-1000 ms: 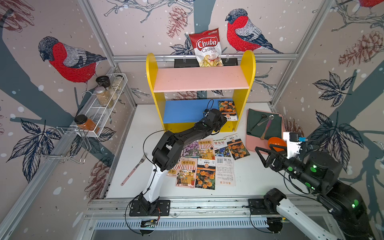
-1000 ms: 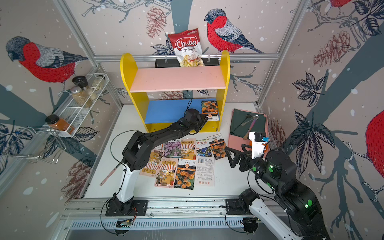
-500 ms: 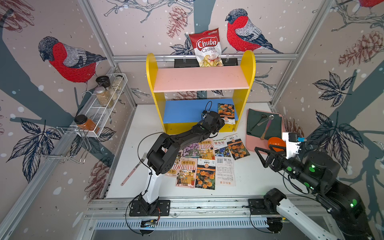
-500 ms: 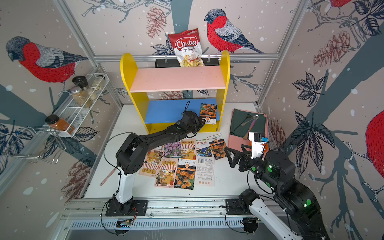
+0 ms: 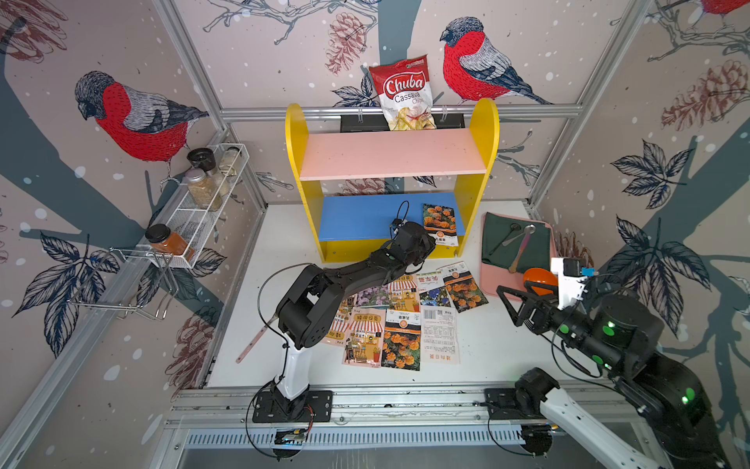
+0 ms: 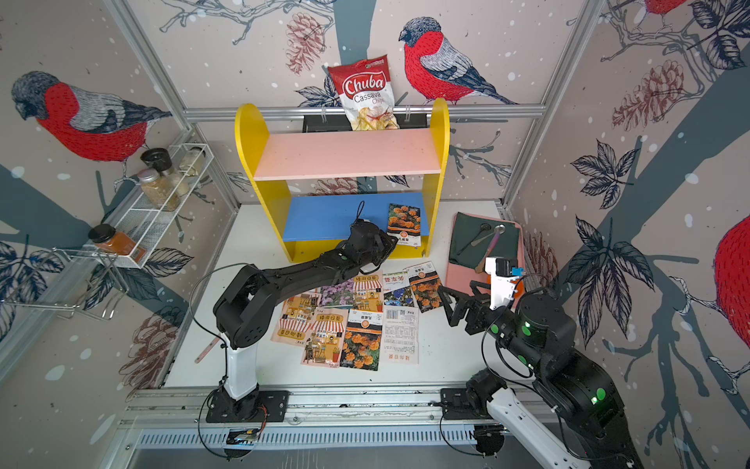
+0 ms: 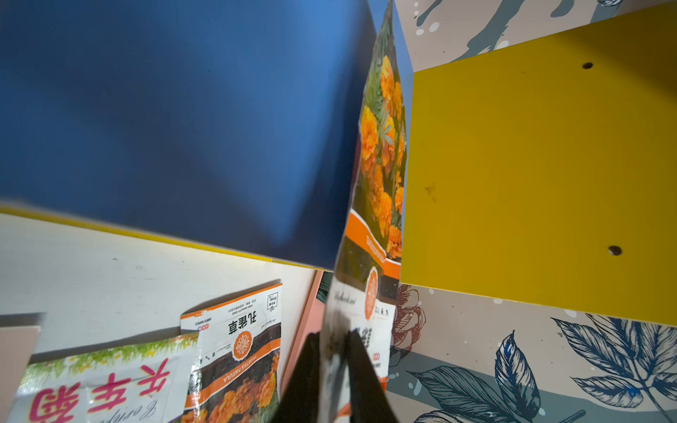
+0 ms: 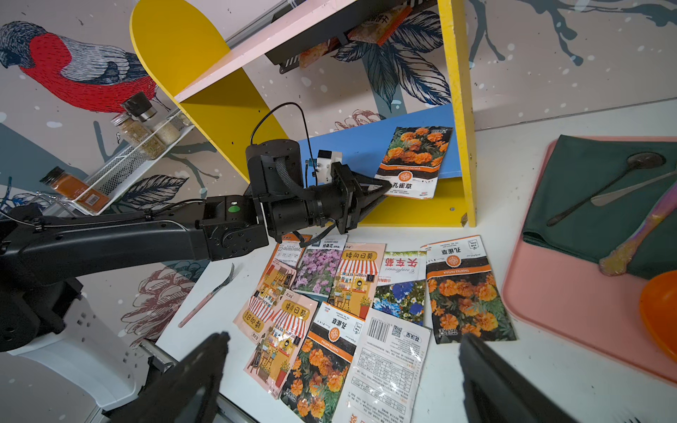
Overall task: Take the seed bag off the shelf
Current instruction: Pick up the seed packet from the shelf.
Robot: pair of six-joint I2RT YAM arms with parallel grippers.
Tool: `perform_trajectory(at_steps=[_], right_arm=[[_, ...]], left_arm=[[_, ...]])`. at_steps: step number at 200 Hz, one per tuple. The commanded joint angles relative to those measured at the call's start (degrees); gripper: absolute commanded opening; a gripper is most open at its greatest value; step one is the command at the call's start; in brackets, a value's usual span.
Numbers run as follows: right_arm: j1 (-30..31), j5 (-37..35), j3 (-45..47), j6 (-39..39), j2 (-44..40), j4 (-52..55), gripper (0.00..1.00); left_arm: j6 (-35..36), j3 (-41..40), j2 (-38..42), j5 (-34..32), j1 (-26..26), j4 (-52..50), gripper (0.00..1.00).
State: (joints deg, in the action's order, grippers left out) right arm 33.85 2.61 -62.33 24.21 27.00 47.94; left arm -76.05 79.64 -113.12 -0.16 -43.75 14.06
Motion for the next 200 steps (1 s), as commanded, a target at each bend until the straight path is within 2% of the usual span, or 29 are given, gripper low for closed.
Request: perform_trajectory(at_steps=[1,20,129,200], right_arm=[[0.08,-0.24,0.02,0.4,0.2,-2.13,1.0],[0.08,-0.22,0.05,0.4,0.21,-2.15,1.0],[0.09,-0.67,0.49,0.33,0.24,-2.16,1.0],[0.18,-4.1,3.02,5.38,-0.67,-4.07,0.99]], left_arm=[[0.32,-0.93,1.03,-0.28,-0.02,3.69,0.1],[0.37,-1.69,1.39,-0.11,-0.07,4.56,0.0],[1.4,-8.84,7.12,1.01,-1.92,12.21,0.0],[4.98,-20.61,19.64,1.13,-2.92,14.91,0.0]])
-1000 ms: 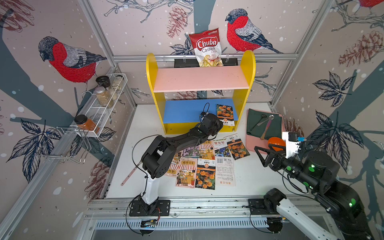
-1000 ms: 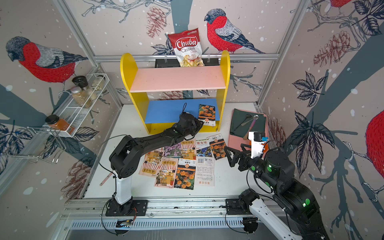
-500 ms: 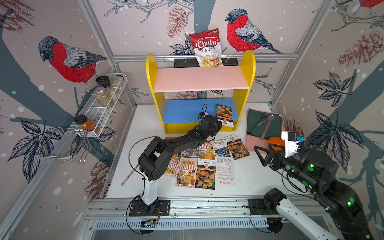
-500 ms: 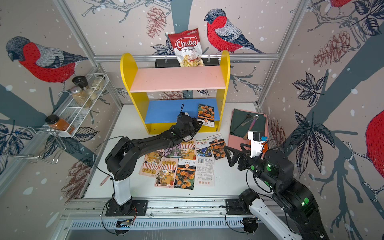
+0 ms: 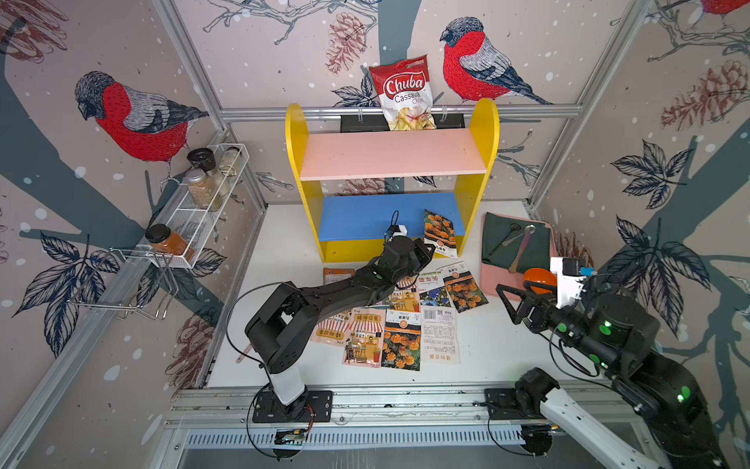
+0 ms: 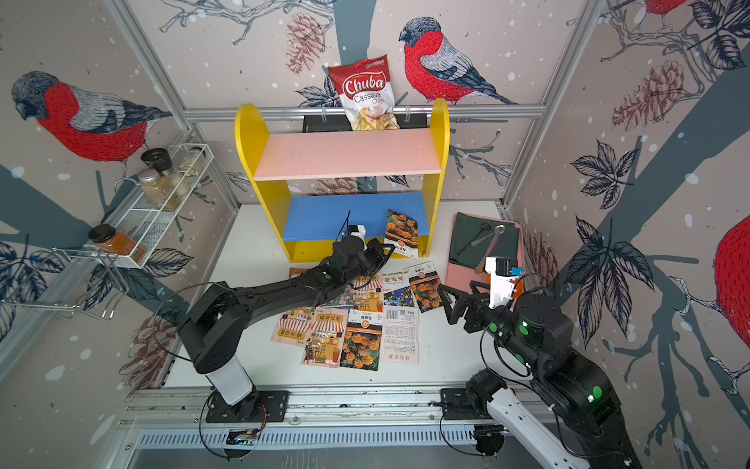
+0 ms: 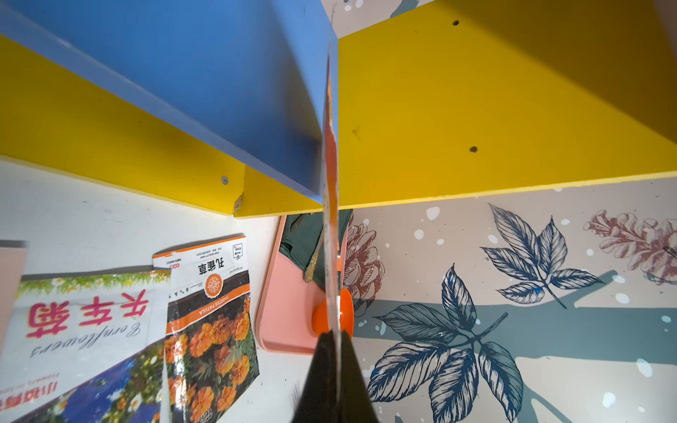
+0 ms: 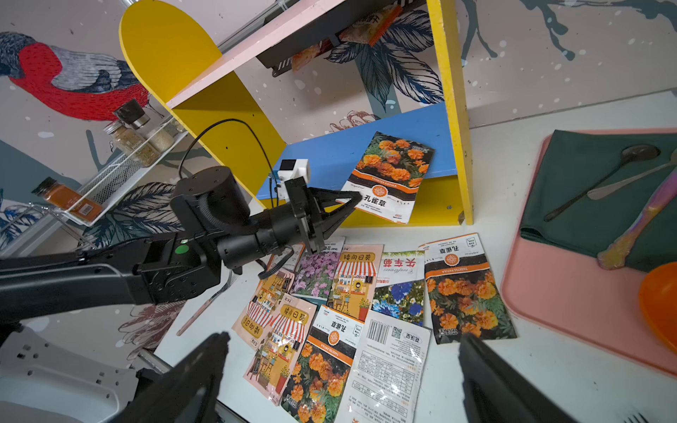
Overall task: Take the seed bag off the shelf
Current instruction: Pick up the seed packet from the shelf.
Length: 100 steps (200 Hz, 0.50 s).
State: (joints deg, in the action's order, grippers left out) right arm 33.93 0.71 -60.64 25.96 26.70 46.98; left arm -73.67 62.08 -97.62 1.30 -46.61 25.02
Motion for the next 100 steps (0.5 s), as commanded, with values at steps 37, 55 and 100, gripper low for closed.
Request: perform_trajectory(at_steps=[37,55,100], right_arm=[[0.28,1.92,5.57,6.22,-0.51,-9.23,0.98],[0.26,5.56,6.91,7.31,-0.08,-12.29,0.98],[0.23,11.6,9.12,9.32,1.88,-18.09,0.93]], left_arm=[[4.83,-9.2,13.11,0.59,-1.07,5.51,0.0],[6.03,-12.15,17.95,-0.08,-1.98,5.0,0.0],[7.1,-20.29,29.82,0.98,-4.17,7.13,0.0]])
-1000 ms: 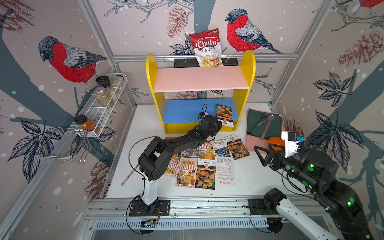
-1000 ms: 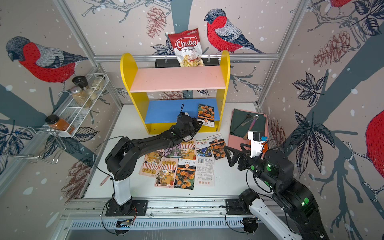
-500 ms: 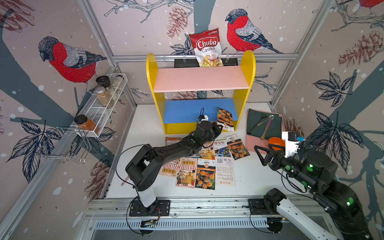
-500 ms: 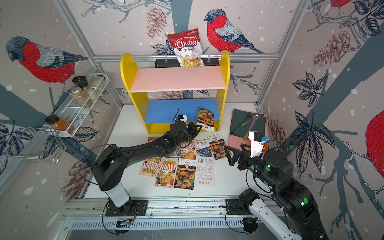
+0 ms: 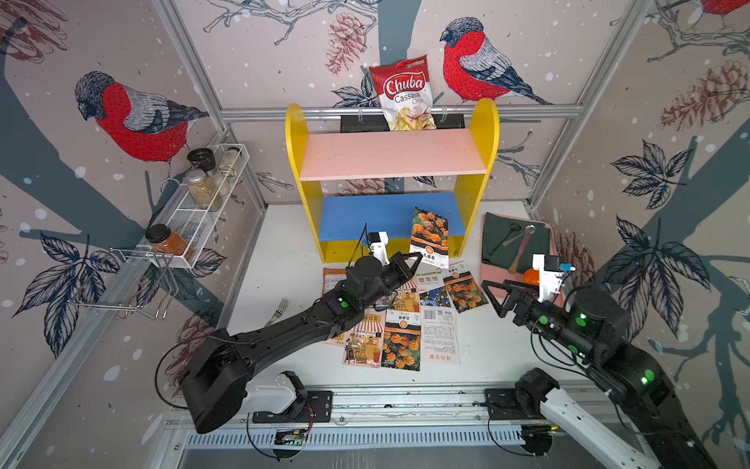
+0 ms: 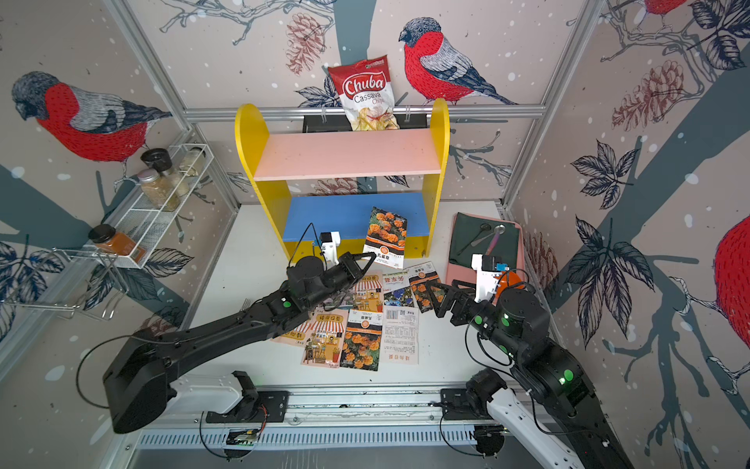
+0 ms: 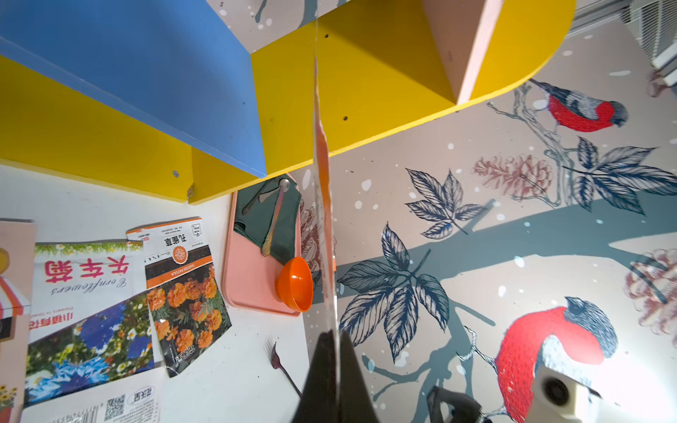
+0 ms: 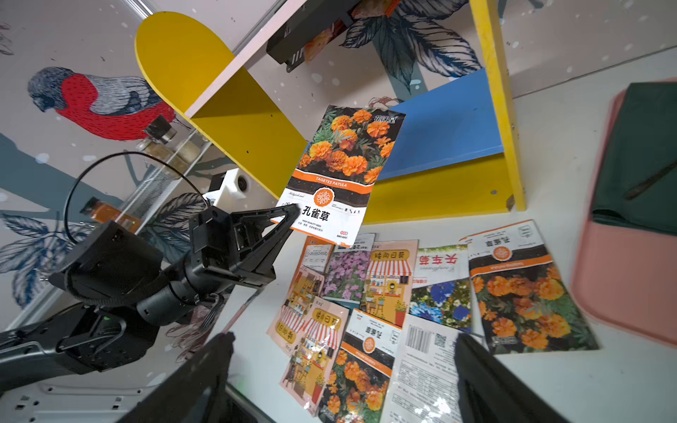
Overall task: Take the seed bag off the shelf
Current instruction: Pick up the seed packet from the shelf.
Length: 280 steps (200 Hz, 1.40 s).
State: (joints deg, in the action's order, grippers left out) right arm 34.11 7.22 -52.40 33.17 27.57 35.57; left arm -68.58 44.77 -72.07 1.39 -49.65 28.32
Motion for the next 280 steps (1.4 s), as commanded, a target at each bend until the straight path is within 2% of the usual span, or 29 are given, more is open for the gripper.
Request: perform_trajectory(at_steps=[1,41,73,131,170,193,280], right_arm=[[0.02,5.26,0.93,2.18,1.04,-6.84,0.92],[-0.77,11.47,3.11,5.08,3.13,-13.31,0.85],[-2.46,17.79,4.61,7.38,4.89,-19.04,0.78],[-9.37,32.65,6.69,12.31,7.1,-30.16,0.62],[-13.76,39.74,7.88,16.13,7.09,-35.5,0.52],[-14.82,41.72,8.47,17.43,7.12,-36.99,0.47],[-15.73,41.73,8.38,16.33,6.97,-34.93,0.47]], left_arm=[[2.03,-3.09,4.51,0.85,-1.23,3.84,0.0],[1.7,-9.49,13.01,1.56,-3.62,8.93,0.0],[3.96,-11.15,16.62,2.74,-6.45,12.17,0.0],[7.13,-13.42,16.83,1.85,-12.29,18.33,0.0],[7.23,-14.3,15.77,0.99,-13.71,20.66,0.0],[7.35,-14.1,14.87,1.2,-14.11,21.38,0.0],[8.8,-13.86,15.98,0.71,-14.88,21.6,0.0]])
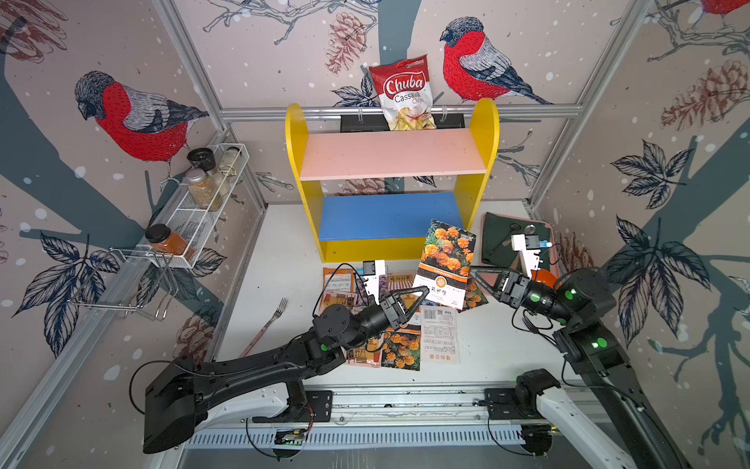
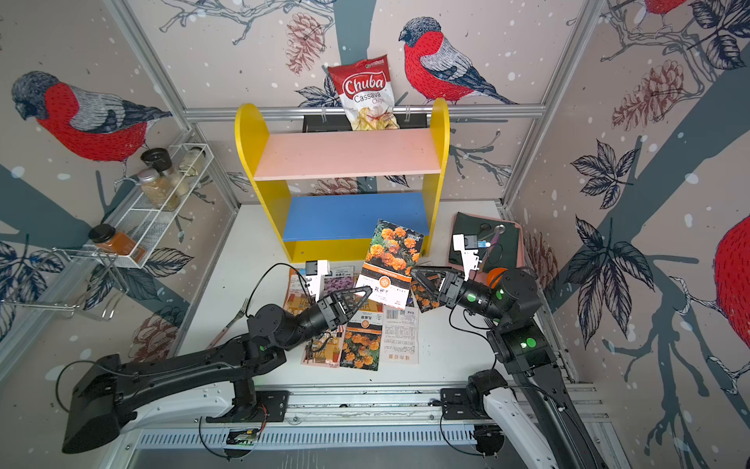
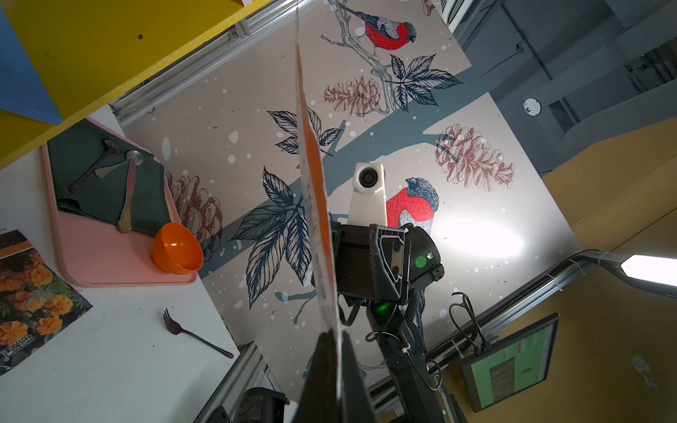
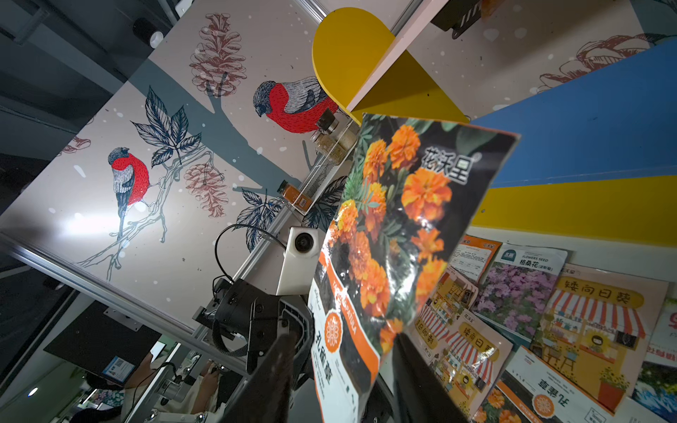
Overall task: Take the seed bag off the shelf
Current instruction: Pick up the seed packet from the shelf.
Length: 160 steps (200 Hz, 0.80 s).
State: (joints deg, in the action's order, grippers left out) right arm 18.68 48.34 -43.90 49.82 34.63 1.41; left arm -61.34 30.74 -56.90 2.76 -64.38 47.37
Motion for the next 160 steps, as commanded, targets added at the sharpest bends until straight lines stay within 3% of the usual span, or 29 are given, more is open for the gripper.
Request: perform_trajectory(at_steps=[1,53,95,129,160], right_arm=[[-0.35,0.57,-0.13,-0.33,-0.05,-0.74,0.47],[-0.57,1.27,0.22,0.24,0.52,-1.68,0.46],[-0.22,4.23,1.08,3.12,1.27,-6.26,0.39],[-0.16,4.24,1.05,3.0,1.27,-6.11,0.31],[-0.23,3.98,1.01,2.57,1.13,-5.64,0.16]], left_arm=[[1.57,0.19,0.87,-0.66,-0.14,2.5,0.0],[1.84,0.25,0.42,-0.4,-0.46,3.13,0.0],[1.32,0.45,-2.22,0.39,-1.05,5.64,0.0],[1.24,0.94,-3.39,0.66,-1.47,6.23,0.0],[1.58,0.9,-2.64,0.06,-1.61,5.17,0.0]])
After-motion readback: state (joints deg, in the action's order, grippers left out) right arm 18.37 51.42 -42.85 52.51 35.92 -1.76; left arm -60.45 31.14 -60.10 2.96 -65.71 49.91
